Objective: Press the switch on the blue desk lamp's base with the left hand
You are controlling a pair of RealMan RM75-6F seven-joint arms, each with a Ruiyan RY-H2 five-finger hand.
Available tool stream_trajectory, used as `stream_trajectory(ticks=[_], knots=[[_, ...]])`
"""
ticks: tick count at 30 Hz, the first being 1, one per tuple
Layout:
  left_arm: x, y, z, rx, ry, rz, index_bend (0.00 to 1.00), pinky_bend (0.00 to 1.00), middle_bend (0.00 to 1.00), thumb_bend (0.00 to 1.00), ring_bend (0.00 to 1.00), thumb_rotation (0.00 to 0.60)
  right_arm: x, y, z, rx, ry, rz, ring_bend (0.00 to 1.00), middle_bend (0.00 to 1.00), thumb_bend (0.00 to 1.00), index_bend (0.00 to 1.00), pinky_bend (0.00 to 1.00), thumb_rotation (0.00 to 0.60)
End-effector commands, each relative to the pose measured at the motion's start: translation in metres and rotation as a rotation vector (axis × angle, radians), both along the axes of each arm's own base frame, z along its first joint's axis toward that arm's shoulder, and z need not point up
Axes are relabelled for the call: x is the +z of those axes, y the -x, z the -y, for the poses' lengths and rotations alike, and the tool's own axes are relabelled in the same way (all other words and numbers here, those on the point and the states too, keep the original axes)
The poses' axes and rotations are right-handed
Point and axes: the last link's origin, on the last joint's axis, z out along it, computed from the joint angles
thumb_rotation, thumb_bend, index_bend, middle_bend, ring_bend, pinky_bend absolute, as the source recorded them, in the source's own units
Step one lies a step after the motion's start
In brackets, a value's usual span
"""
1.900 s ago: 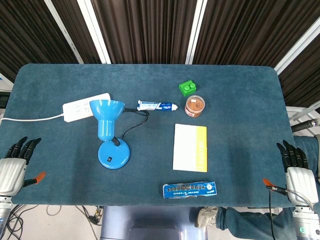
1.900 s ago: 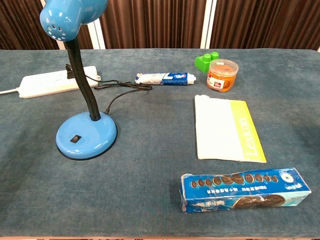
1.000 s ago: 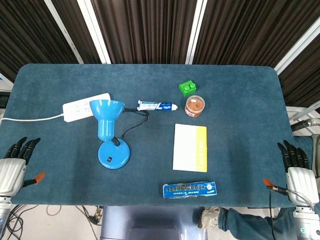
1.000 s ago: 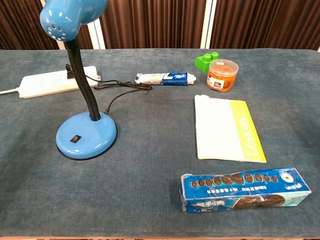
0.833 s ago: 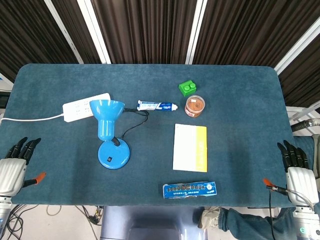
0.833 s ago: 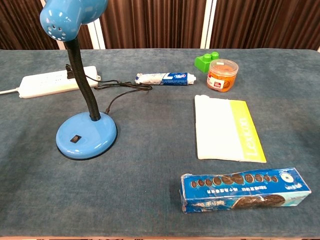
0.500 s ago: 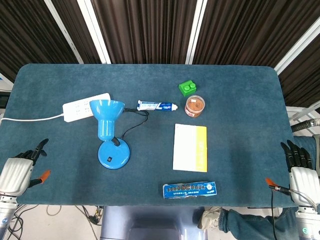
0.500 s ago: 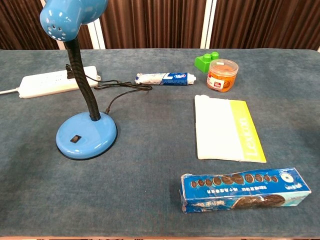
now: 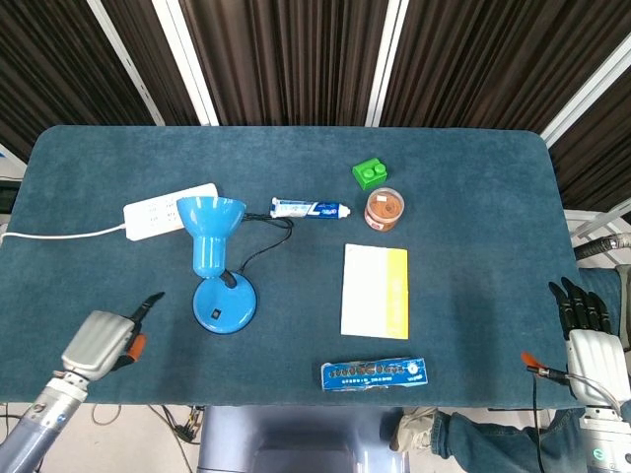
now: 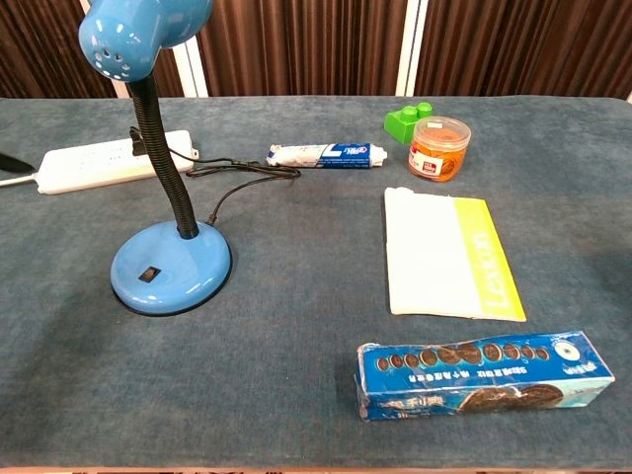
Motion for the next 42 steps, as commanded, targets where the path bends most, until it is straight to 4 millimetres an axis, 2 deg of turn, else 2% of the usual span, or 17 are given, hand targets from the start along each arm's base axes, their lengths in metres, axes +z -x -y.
stream_trajectory(ticks=[1,8,16,31,42], knots=[[-0.023,-0.007,-0.008,0.000,0.089,-0.014,0.04,0.78,0.75,0.59,0.74,0.600,0.001,0.000,0.000,-0.002,0.003,-0.001,0.04,0.02,0.11,0.00,0.00,0.600],[-0.050,-0.009,-0.015,0.019,0.156,-0.045,0.04,0.78,0.75,0.59,0.74,0.600,0.002,0.002,-0.001,-0.008,0.002,0.002,0.04,0.02,0.11,0.00,0.00,0.600],[-0.069,-0.009,-0.017,0.035,0.202,-0.075,0.03,0.78,0.74,0.59,0.74,0.600,0.000,0.003,0.000,-0.012,-0.006,-0.002,0.04,0.02,0.11,0.00,0.00,0.600],[-0.083,-0.024,-0.021,-0.018,0.195,-0.089,0.03,0.78,0.74,0.57,0.74,0.600,0.001,0.004,0.000,-0.017,-0.006,0.000,0.04,0.02,0.11,0.00,0.00,0.600],[-0.087,-0.023,-0.022,-0.010,0.192,-0.120,0.03,0.78,0.74,0.57,0.74,0.600,-0.001,0.004,0.000,-0.018,-0.011,0.000,0.04,0.02,0.11,0.00,0.00,0.600]])
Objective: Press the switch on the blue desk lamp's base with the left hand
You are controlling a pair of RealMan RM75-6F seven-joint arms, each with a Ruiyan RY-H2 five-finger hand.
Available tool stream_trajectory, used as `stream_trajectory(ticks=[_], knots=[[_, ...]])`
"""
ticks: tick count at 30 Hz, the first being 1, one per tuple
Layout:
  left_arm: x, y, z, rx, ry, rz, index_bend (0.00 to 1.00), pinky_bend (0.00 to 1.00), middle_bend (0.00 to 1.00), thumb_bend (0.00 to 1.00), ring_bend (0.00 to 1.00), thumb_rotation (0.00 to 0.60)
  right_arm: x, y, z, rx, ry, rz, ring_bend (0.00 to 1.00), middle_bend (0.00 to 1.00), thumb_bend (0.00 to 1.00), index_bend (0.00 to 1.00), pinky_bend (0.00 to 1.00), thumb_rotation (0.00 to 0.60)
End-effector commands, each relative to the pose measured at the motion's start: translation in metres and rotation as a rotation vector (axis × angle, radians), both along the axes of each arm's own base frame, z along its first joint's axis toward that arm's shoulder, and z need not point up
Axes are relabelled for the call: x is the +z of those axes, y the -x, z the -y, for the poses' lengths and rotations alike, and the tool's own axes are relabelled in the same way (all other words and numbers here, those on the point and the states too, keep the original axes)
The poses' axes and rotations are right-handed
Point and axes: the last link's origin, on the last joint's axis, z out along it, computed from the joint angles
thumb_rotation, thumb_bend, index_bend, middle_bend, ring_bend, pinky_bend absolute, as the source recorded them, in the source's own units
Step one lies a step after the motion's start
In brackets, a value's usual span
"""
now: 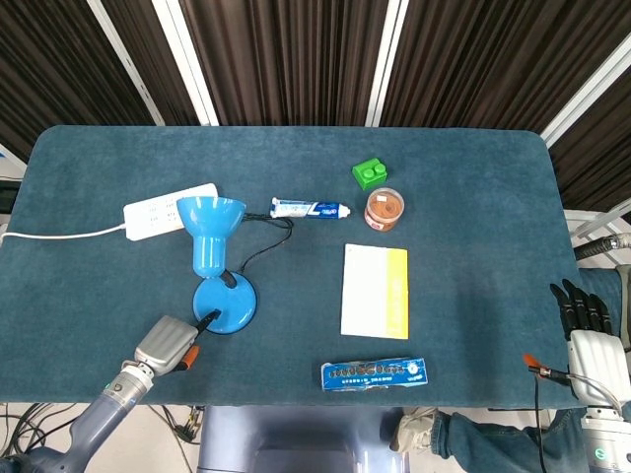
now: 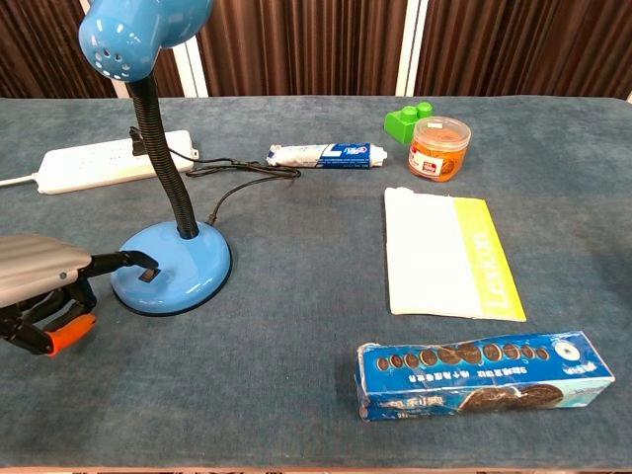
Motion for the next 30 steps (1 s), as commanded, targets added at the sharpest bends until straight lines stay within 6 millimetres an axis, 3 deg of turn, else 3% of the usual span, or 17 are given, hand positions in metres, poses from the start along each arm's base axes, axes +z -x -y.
stream_trajectory(ticks=[1,30], knots=[[-0.001,0.001,-0.001,0.003,-0.004,-0.005,0.03,0.78,0.74,0.57,0.74,0.600,0.000,0.000,0.000,-0.001,0.000,0.001,0.04,0.02,0.11,0.00,0.00,0.600],[-0.012,0.009,-0.003,0.021,0.022,-0.046,0.03,0.78,0.74,0.57,0.74,0.600,-0.003,-0.001,0.000,-0.004,-0.003,0.004,0.04,0.02,0.11,0.00,0.00,0.600]])
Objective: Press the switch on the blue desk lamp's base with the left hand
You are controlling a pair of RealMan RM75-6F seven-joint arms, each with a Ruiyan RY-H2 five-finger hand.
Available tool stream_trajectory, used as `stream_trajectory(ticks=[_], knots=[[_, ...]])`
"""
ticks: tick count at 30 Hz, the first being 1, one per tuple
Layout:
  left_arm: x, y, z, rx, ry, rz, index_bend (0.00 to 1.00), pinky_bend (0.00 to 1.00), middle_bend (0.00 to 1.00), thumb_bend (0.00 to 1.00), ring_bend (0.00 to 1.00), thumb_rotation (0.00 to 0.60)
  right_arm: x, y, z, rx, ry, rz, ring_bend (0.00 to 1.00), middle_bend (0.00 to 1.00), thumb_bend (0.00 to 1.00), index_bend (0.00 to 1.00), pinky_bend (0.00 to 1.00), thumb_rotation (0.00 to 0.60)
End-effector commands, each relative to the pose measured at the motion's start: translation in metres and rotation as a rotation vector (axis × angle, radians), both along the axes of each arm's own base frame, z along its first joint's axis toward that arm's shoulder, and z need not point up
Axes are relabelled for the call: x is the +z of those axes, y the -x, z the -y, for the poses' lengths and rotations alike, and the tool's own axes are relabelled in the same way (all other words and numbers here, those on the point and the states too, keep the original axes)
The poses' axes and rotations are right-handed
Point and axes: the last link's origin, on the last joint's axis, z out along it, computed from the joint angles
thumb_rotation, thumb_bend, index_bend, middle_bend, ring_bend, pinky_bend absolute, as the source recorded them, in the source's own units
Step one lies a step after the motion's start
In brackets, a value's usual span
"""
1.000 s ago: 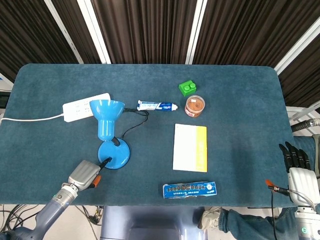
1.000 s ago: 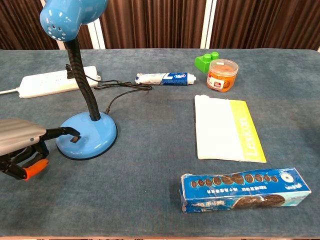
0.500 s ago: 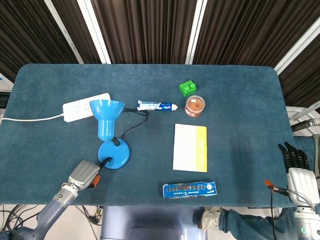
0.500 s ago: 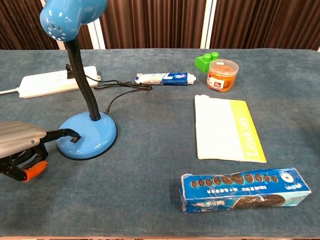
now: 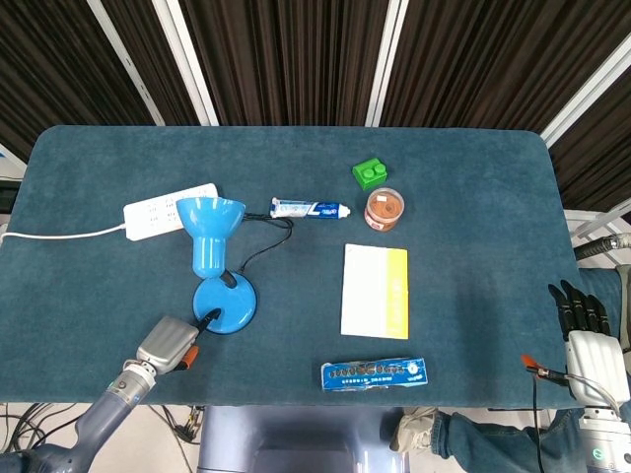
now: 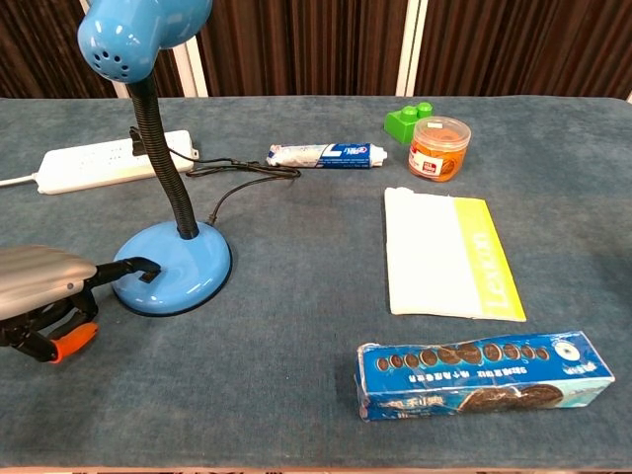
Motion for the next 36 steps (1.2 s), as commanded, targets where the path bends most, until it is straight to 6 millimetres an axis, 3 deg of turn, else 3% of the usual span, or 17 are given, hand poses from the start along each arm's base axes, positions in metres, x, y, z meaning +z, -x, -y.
stream_trajectory(ticks=[1,9,12,17,19,22,27,31,36], knots=[[-0.001,0.000,0.000,-0.002,0.000,-0.004,0.03,0.78,0.74,0.57,0.74,0.600,0.000,0.000,0.000,0.000,-0.001,0.001,0.04,0.02,0.11,0.00,0.00,0.600],[0.011,-0.007,-0.008,-0.028,-0.065,0.002,0.05,0.78,0.74,0.56,0.74,0.600,0.000,0.000,0.000,-0.001,0.001,0.001,0.04,0.02,0.11,0.00,0.00,0.600],[0.030,-0.017,-0.015,-0.055,-0.149,0.027,0.05,0.73,0.68,0.46,0.69,0.600,0.000,0.000,0.000,0.000,0.000,0.002,0.04,0.02,0.11,0.00,0.00,0.600],[0.073,-0.035,-0.008,-0.098,-0.315,0.135,0.05,0.32,0.38,0.33,0.35,0.600,0.001,-0.001,0.000,0.002,0.004,0.003,0.04,0.02,0.11,0.00,0.00,0.600],[0.090,-0.036,0.000,-0.106,-0.373,0.179,0.06,0.27,0.30,0.27,0.27,0.600,0.001,-0.001,-0.001,0.002,0.004,0.004,0.04,0.02,0.11,0.00,0.00,0.600],[0.115,-0.031,0.016,-0.097,-0.433,0.201,0.08,0.19,0.22,0.19,0.17,0.600,0.000,-0.002,-0.001,0.004,0.000,0.003,0.04,0.02,0.11,0.00,0.00,0.600],[0.146,-0.018,0.039,-0.045,-0.501,0.221,0.08,0.07,0.15,0.18,0.04,0.600,-0.001,-0.003,-0.002,0.006,-0.003,0.000,0.04,0.02,0.11,0.00,0.00,0.600],[0.156,-0.002,0.051,0.001,-0.535,0.237,0.08,0.06,0.12,0.18,0.01,0.600,0.001,-0.003,-0.003,0.009,0.006,0.000,0.04,0.02,0.11,0.00,0.00,0.600],[0.153,0.017,0.060,0.048,-0.542,0.236,0.08,0.06,0.11,0.18,0.00,0.600,0.002,-0.003,-0.003,0.010,0.005,-0.003,0.04,0.02,0.11,0.00,0.00,0.600]])
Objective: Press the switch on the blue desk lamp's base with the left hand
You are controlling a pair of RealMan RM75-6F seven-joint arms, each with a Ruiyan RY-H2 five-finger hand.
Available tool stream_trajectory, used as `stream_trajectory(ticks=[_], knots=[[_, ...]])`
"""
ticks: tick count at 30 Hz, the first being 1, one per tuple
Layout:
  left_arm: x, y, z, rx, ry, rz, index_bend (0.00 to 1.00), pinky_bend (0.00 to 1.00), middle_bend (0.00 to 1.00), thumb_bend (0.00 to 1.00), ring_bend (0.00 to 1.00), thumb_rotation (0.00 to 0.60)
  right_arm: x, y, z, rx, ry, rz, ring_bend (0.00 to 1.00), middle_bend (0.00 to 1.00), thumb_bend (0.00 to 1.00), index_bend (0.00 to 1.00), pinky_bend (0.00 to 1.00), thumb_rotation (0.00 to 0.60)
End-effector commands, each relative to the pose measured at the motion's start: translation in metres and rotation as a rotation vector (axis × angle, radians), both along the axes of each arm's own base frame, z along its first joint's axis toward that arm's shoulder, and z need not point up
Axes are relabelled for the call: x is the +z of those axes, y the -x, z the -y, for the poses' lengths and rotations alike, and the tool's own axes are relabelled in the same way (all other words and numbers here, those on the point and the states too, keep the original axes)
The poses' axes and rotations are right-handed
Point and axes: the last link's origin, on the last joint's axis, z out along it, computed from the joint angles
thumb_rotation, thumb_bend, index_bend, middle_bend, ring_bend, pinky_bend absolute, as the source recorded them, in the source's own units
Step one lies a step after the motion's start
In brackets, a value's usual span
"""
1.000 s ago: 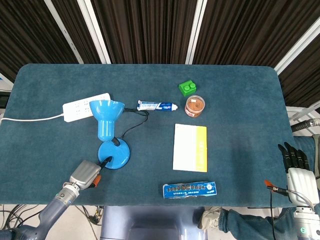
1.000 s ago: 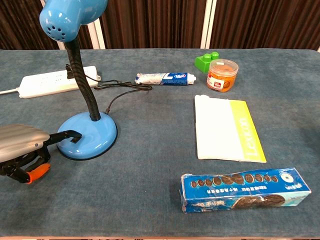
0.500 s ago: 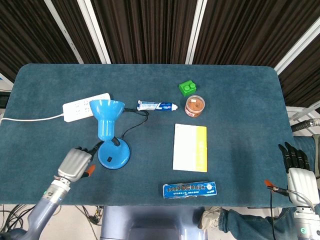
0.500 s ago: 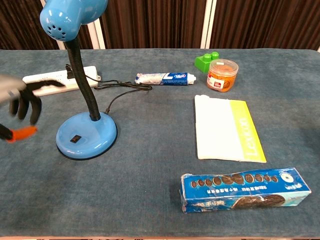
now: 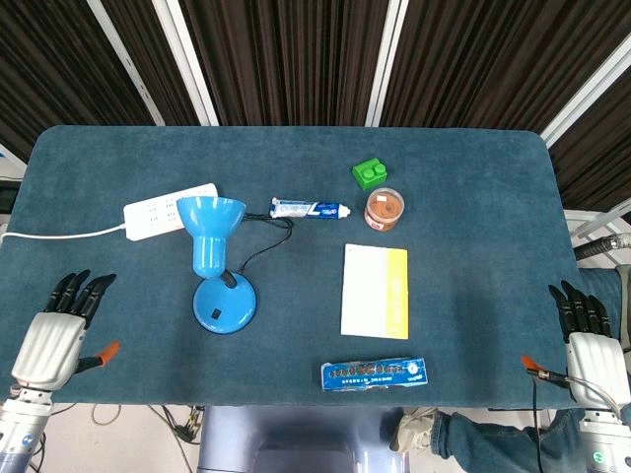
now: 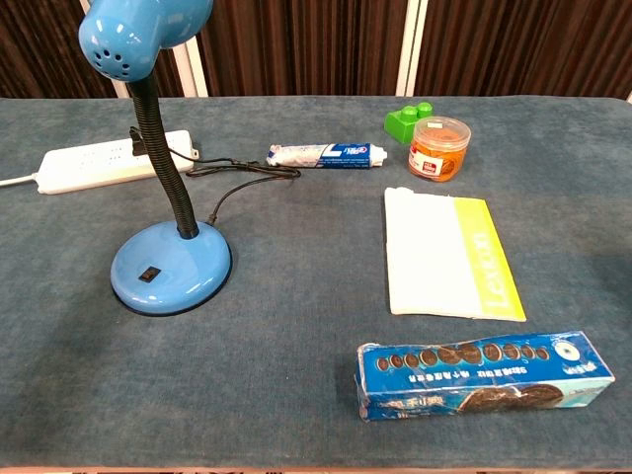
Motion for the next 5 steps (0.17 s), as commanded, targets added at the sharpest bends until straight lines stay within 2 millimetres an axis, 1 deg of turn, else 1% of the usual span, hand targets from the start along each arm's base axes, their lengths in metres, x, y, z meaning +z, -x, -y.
stream_trajectory(ticks=[1,5], knots=[[-0.0026,0.0134,0.0066,0.028,0.006,0.006,0.07,0.06,0.11,0.18,0.00,0.600,-0.0006,0.0002,0.0000,0.000,-0.003,-0.004,0.04,0.02,0.11,0.00,0.00,0.600],[-0.0016,0.0168,0.0040,0.026,0.003,0.005,0.07,0.06,0.11,0.18,0.00,0.600,-0.0021,-0.0003,0.0003,0.004,-0.008,-0.008,0.04,0.02,0.11,0.00,0.00,0.600]])
